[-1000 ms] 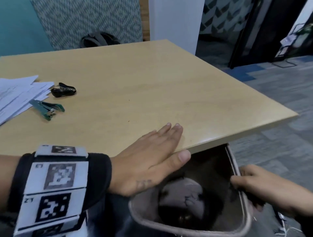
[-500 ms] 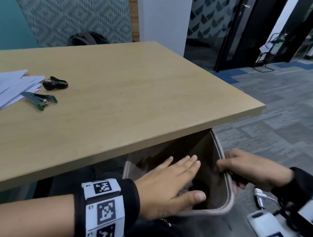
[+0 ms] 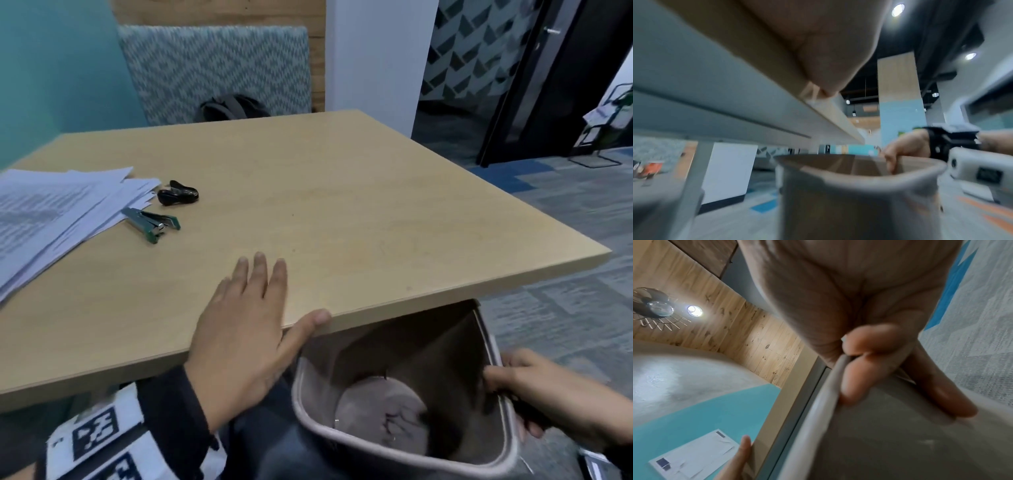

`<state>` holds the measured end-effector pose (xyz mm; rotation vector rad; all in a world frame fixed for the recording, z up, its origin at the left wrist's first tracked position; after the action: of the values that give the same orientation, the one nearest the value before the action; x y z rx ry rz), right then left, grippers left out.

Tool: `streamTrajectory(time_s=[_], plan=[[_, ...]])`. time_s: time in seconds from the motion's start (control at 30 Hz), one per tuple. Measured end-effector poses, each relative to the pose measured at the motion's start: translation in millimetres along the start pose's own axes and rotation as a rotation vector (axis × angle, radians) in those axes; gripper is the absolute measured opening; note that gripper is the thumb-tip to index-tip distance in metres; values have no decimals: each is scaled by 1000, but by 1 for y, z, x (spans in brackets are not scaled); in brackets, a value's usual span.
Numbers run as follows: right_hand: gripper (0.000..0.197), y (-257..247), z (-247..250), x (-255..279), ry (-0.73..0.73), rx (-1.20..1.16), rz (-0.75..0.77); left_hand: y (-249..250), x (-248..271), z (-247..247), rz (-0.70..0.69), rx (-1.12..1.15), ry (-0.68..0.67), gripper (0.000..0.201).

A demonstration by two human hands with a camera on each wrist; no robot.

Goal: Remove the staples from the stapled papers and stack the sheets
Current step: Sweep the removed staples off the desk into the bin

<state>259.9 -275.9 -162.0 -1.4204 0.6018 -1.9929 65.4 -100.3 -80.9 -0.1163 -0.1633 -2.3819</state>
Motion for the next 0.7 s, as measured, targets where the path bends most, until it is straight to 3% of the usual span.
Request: streamTrajectory(time_s=[0.07, 0.17, 0.27, 0.33, 0.4, 0.47, 0.57, 0.7], plan=[[14, -1, -3, -4, -17, 7, -7, 9, 2, -5, 29, 43, -59, 120], [19, -3, -6, -8, -29, 28, 12, 58, 5, -8, -92, 87, -41, 104], [25, -2, -3, -9, -21, 33, 17, 105, 10, -24, -366, 25, -89, 83], [25, 1, 0, -7, -15, 25, 11, 129, 21, -42, -610, -149, -13, 67], [22, 8, 2, -8, 2, -3, -5, 137, 32, -40, -747, -212, 128, 50], [20, 23, 6, -15, 30, -42, -36, 131, 25, -25, -695, -201, 301, 44], [25, 56, 14, -34, 103, -127, -116, 116, -6, -8, -443, -240, 392, 52], [30, 119, -1, -71, 123, -266, -245, 113, -11, -4, -391, -196, 505, 41]])
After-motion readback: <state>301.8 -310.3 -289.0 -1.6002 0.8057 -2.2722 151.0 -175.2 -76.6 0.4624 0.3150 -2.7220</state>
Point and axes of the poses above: each hand's wrist, its own x-axis away from the middle knuckle, its own z-axis out of the back of the hand, y = z × x, the point moved 10 cm from there along -x, towards the middle knuckle, and after that the axes turned 15 degrees about -y, right-handed, at the moved point
